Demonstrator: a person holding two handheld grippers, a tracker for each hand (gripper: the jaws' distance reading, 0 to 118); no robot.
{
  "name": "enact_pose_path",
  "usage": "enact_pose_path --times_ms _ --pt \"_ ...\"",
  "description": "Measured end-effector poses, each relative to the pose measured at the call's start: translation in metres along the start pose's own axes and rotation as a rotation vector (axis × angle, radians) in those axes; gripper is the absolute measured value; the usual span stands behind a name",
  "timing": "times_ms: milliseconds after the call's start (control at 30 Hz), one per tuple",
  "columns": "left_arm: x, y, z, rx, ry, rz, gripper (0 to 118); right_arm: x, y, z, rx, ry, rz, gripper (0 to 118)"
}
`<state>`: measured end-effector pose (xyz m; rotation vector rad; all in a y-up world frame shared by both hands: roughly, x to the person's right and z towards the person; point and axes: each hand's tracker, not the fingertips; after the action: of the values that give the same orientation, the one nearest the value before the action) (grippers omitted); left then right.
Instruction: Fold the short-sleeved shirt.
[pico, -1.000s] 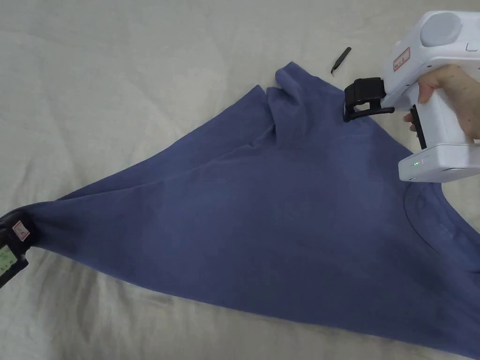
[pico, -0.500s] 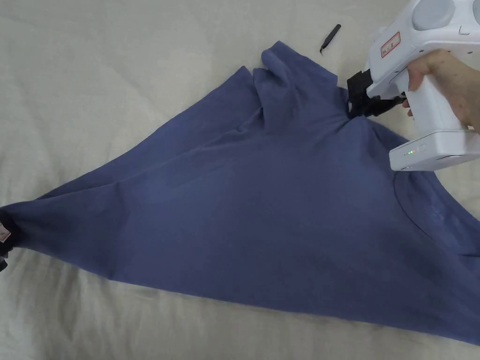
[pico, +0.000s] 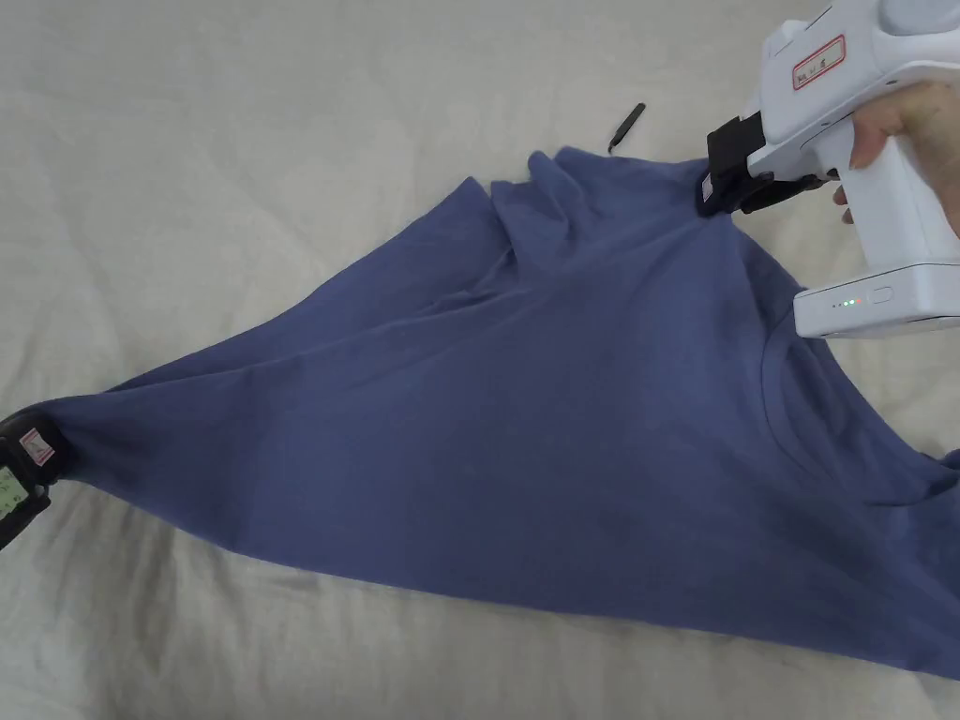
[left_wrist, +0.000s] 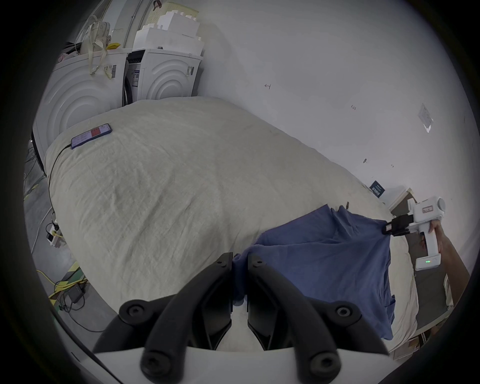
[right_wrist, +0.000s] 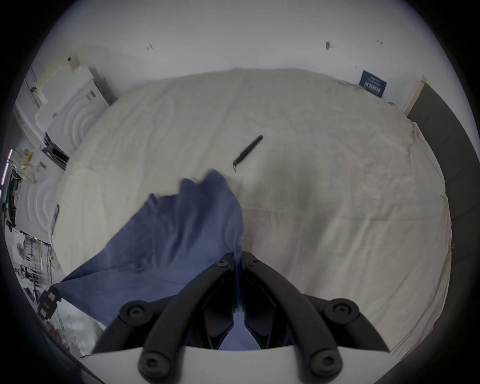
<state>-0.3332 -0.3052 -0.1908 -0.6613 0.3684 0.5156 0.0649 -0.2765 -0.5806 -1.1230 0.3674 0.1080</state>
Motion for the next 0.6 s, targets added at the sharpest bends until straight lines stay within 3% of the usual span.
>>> enact_pose_path --times_ms 167,300,600 --pt "0.001 0.006 0.009 0.018 -0.039 0.006 7 0.006 -0.018 0.067 0.119 0.008 -0.023 3" --pt "0.003 0.013 0.015 0.038 -0.061 -0.012 7 0.017 -0.041 0.127 0.243 0.029 -0.095 3" --pt "0.011 0.034 0.043 0.103 -0.152 -0.026 7 0.035 -0.131 0.256 0.487 0.028 -0.19 2"
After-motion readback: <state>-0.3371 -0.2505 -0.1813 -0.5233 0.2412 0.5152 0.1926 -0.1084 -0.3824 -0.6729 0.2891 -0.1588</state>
